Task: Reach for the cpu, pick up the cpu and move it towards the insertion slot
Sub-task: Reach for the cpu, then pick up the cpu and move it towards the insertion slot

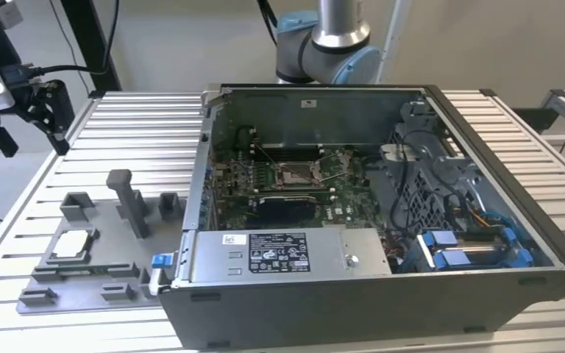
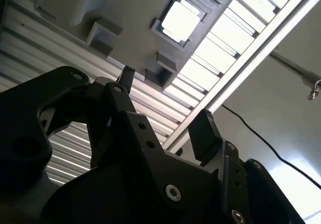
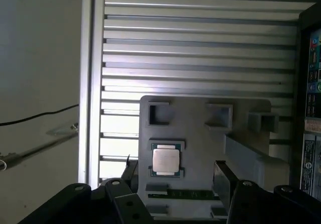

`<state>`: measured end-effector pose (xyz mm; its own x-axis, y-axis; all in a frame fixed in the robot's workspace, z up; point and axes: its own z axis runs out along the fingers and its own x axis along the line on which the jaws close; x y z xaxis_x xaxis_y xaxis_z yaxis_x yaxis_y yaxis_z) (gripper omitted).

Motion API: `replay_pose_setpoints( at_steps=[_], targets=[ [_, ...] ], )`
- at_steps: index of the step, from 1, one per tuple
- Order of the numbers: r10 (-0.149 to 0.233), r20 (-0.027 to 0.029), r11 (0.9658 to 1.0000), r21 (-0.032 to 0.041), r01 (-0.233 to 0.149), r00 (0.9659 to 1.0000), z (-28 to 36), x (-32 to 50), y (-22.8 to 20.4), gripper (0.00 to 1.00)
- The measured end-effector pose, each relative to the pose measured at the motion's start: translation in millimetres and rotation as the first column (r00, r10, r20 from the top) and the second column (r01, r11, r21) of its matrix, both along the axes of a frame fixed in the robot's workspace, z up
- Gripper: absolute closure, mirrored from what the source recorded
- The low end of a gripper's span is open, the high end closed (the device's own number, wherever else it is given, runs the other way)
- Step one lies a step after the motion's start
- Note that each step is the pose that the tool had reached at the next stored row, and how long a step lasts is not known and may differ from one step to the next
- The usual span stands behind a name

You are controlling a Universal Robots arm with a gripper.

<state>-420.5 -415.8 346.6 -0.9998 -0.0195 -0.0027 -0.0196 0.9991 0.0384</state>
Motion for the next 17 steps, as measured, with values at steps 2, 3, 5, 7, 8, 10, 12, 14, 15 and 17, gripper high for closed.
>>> replay_pose_setpoints(
  at_steps=[2,3,5,7,8,10,12,14,15,17],
  targets=[
    [0.000,-0.0001,1.0000,0.0000,0.000,1.0000,-0.7,0.0,0.0,0.00],
    [0.000,-0.0001,1.0000,0.0000,0.000,1.0000,-1.4,0.0,0.0,0.00],
    [0.000,-0.0001,1.0000,0.0000,0.000,1.0000,-3.9,0.0,0.0,0.00],
    [0.000,0.0000,1.0000,0.0000,0.000,1.0000,-6.7,0.0,0.0,0.00],
    [0.000,0.0003,1.0000,0.0000,0.000,1.0000,-8.2,-0.1,0.0,0.00],
    [0.000,0.0020,1.0000,0.0001,0.000,1.0000,-11.5,-0.3,0.0,0.00],
    [0.000,0.0034,1.0000,0.0000,0.000,1.0000,-14.4,-0.6,0.0,0.00],
    [0.000,0.0051,1.0000,0.0000,0.000,1.0000,-17.2,-1.1,0.0,0.00],
    [0.000,0.0063,1.0000,0.0000,0.000,1.0000,-18.8,-1.5,0.0,0.00],
    [0.000,0.0080,1.0000,0.0000,0.000,1.0000,-22.0,-2.3,0.0,0.00]
  ],
)
